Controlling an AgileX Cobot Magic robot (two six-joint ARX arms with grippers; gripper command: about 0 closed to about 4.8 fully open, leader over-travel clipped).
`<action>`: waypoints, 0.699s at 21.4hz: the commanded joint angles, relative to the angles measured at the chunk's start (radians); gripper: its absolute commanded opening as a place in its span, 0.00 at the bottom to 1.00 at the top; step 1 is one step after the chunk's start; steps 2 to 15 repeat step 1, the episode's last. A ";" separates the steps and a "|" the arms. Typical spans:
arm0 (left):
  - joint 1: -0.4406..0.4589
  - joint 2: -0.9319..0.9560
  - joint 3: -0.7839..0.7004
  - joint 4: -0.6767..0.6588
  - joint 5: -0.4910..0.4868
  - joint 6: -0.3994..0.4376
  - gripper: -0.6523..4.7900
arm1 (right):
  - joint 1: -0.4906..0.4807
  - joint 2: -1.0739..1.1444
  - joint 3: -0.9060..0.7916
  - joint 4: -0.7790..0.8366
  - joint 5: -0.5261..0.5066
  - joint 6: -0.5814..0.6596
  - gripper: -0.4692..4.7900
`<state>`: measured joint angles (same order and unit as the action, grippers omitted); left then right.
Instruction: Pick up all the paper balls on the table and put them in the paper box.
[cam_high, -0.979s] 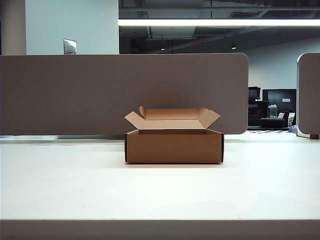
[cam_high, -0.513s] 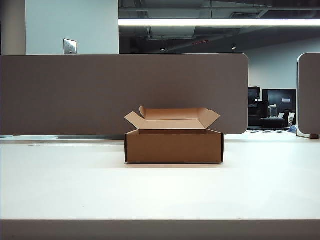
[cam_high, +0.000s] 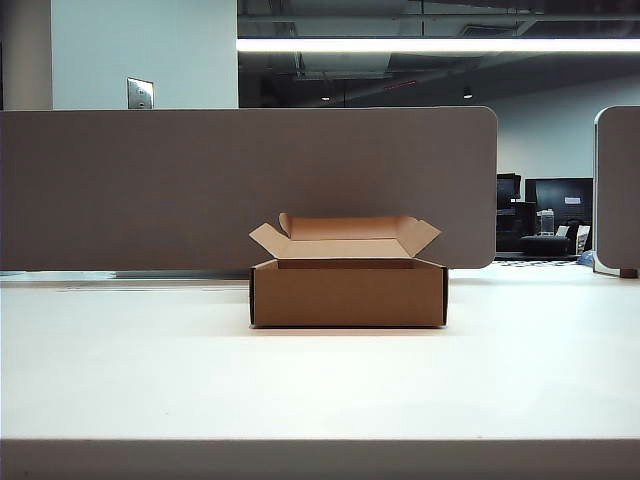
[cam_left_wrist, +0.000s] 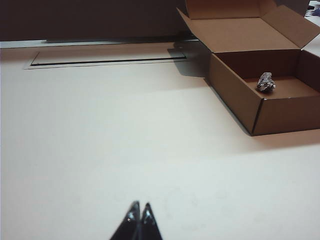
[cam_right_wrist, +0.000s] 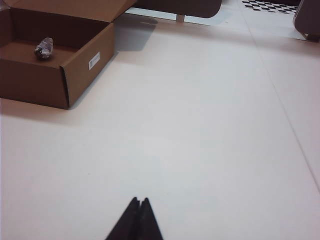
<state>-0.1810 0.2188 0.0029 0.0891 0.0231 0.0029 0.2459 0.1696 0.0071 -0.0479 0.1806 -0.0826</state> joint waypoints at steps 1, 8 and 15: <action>0.000 0.000 0.003 0.009 -0.001 0.000 0.11 | 0.000 0.000 -0.006 0.015 0.001 0.004 0.08; 0.000 0.000 0.003 0.009 -0.001 0.000 0.11 | 0.000 0.000 -0.006 0.015 0.001 0.004 0.08; 0.000 0.000 0.003 0.009 -0.001 0.000 0.11 | 0.000 0.000 -0.006 0.015 0.001 0.004 0.08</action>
